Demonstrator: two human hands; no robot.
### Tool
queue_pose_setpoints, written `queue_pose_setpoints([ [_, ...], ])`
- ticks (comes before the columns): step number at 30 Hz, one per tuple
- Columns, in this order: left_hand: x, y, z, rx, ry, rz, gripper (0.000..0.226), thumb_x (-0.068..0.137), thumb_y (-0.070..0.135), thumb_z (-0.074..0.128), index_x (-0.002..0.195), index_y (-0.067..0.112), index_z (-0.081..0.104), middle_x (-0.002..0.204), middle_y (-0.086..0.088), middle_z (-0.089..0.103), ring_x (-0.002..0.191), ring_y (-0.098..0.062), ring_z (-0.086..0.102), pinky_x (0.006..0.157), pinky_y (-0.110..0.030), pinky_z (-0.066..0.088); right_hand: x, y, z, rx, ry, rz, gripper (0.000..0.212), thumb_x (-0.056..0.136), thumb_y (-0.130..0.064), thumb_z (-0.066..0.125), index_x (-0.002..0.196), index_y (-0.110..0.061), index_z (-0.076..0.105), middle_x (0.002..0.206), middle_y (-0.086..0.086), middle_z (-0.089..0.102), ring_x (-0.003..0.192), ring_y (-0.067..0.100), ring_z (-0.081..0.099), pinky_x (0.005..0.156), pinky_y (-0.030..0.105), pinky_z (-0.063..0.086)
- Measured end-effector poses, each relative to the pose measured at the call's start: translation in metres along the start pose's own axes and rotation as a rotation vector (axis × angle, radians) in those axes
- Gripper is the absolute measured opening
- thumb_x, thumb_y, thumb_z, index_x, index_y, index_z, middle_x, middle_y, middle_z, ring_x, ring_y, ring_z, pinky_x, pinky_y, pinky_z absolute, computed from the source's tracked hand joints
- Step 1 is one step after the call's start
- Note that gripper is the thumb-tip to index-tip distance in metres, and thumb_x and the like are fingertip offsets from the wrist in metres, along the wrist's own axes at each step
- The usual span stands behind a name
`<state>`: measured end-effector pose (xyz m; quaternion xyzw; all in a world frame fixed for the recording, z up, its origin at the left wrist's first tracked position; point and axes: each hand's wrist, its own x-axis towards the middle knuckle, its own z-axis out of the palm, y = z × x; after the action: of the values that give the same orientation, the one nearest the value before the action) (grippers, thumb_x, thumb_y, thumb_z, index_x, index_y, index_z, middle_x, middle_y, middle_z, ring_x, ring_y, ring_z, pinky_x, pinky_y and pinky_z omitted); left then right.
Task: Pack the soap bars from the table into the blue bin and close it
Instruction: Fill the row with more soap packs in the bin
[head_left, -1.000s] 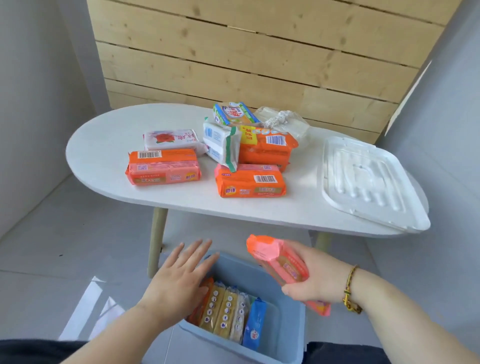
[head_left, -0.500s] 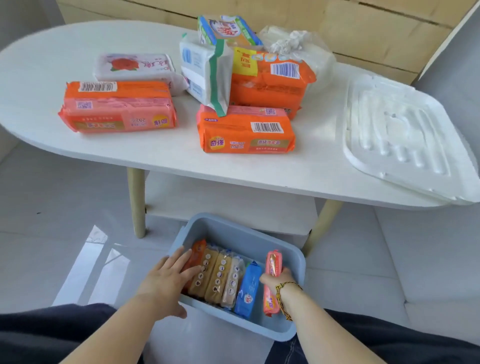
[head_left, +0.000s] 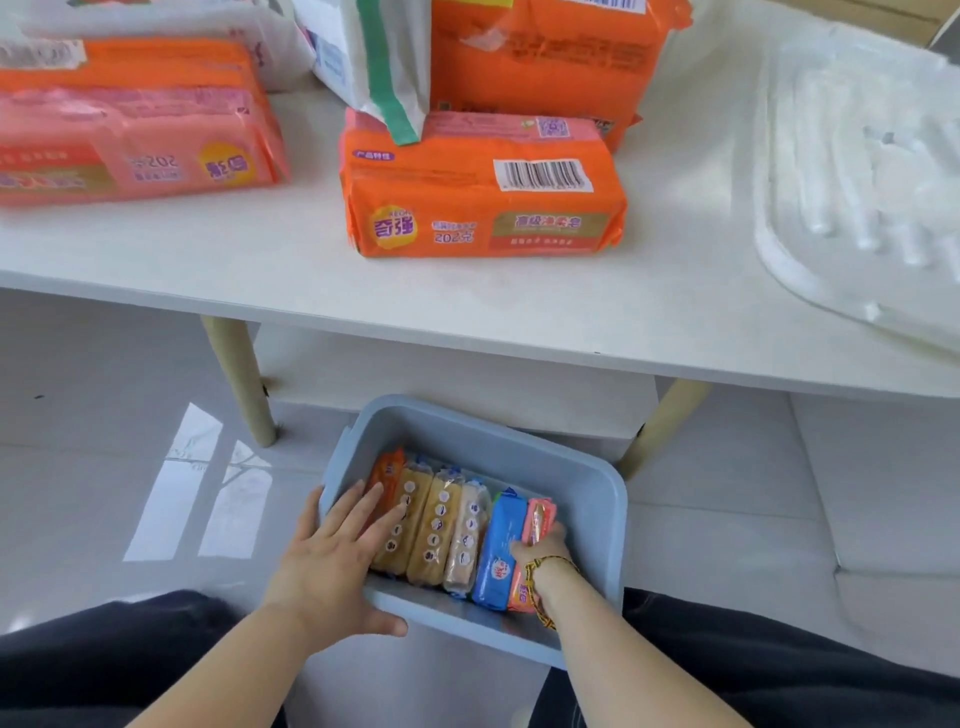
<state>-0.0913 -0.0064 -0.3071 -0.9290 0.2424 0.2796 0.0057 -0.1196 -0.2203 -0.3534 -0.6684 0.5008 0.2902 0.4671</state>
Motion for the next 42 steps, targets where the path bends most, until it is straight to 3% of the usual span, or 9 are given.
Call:
queue_pose_setpoints([
  [4, 0.0, 0.011, -0.001, -0.014, -0.012, -0.041, 0.108, 0.061, 0.079, 0.048, 0.142, 0.036, -0.007, 0.156, 0.005, -0.011, 0.142, -0.017, -0.016, 0.081, -0.038, -0.049, 0.01, -0.002, -0.003, -0.012, -0.03, -0.044, 0.049, 0.093, -0.006, 0.045, 0.137, -0.01, 0.023, 0.134, 0.016, 0.047, 0.12, 0.031, 0.05, 0.101, 0.043, 0.043],
  [8, 0.0, 0.012, -0.001, -0.002, -0.019, -0.052, 0.107, 0.062, 0.08, 0.045, 0.142, 0.034, -0.009, 0.156, 0.004, -0.011, 0.143, -0.017, -0.014, 0.106, -0.051, -0.025, 0.009, -0.005, -0.003, -0.167, -0.048, -0.002, 0.041, 0.096, -0.017, 0.042, 0.134, -0.007, 0.031, 0.133, 0.014, 0.05, 0.12, 0.028, 0.051, 0.1, 0.037, 0.042],
  [17, -0.001, 0.013, -0.001, 0.024, -0.031, -0.062, 0.108, 0.063, 0.08, 0.045, 0.143, 0.033, -0.009, 0.156, 0.003, -0.01, 0.143, -0.018, -0.013, 0.109, -0.051, -0.02, 0.004, -0.008, -0.003, -0.184, -0.057, 0.089, 0.032, 0.099, -0.02, 0.033, 0.126, -0.006, 0.04, 0.127, 0.013, 0.054, 0.112, 0.023, 0.055, 0.091, 0.029, 0.046],
  [22, -0.003, 0.013, -0.007, 0.023, -0.067, -0.038, 0.108, 0.064, 0.074, 0.053, 0.142, 0.033, -0.011, 0.156, 0.002, -0.014, 0.142, -0.019, -0.016, 0.11, -0.052, -0.018, -0.022, -0.015, -0.017, -0.126, -0.018, -0.014, 0.025, 0.098, -0.016, 0.033, 0.084, -0.012, 0.053, 0.081, 0.006, 0.055, 0.071, 0.015, 0.053, 0.067, 0.024, 0.045],
  [24, -0.007, 0.013, -0.011, 0.024, -0.081, -0.019, 0.106, 0.067, 0.072, 0.053, 0.142, 0.032, -0.01, 0.156, 0.001, -0.016, 0.142, -0.019, -0.017, 0.111, -0.052, -0.017, -0.042, -0.024, -0.032, -0.181, -0.015, -0.086, 0.026, 0.097, -0.013, 0.033, 0.109, -0.01, 0.056, 0.09, 0.007, 0.06, 0.08, 0.018, 0.058, 0.071, 0.027, 0.048],
  [26, -0.012, 0.014, -0.017, -0.02, -0.063, -0.014, 0.099, 0.07, 0.071, 0.05, 0.143, 0.032, -0.006, 0.156, 0.002, -0.013, 0.143, -0.019, -0.015, 0.113, -0.05, -0.014, -0.06, -0.032, -0.052, -0.304, 0.058, -0.207, 0.036, 0.095, -0.005, 0.036, 0.13, -0.006, 0.046, 0.126, 0.014, 0.055, 0.116, 0.026, 0.053, 0.094, 0.031, 0.043],
  [29, -0.022, 0.018, -0.033, -0.097, 0.022, -0.004, 0.079, 0.081, 0.066, 0.04, 0.144, 0.03, 0.009, 0.157, 0.005, 0.003, 0.144, -0.015, 0.0, 0.117, -0.045, -0.003, -0.084, -0.042, -0.077, -0.311, 0.12, -0.322, 0.04, 0.092, 0.002, 0.042, 0.132, -0.003, 0.045, 0.137, 0.019, 0.047, 0.122, 0.03, 0.048, 0.101, 0.029, 0.039],
  [33, -0.034, 0.021, -0.073, -0.16, 0.276, 0.044, 0.048, 0.093, 0.043, 0.036, 0.139, 0.029, 0.029, 0.152, 0.007, 0.024, 0.138, -0.012, 0.023, 0.116, -0.03, 0.012, -0.133, -0.063, -0.091, -0.218, 0.083, -0.479, 0.031, 0.093, 0.002, 0.04, 0.12, 0.003, 0.056, 0.107, 0.017, 0.058, 0.065, 0.016, 0.052, 0.058, 0.019, 0.049],
  [42, -0.092, 0.015, -0.173, -0.321, 0.787, 0.095, 0.034, 0.091, 0.026, 0.049, 0.125, 0.026, 0.051, 0.131, 0.008, 0.054, 0.114, -0.017, 0.056, 0.088, -0.029, 0.047, -0.264, -0.122, -0.096, -0.271, 0.004, -0.964, 0.03, 0.089, -0.009, 0.052, 0.069, -0.032, 0.054, 0.066, -0.011, 0.061, 0.048, -0.004, 0.058, 0.048, 0.007, 0.048],
])
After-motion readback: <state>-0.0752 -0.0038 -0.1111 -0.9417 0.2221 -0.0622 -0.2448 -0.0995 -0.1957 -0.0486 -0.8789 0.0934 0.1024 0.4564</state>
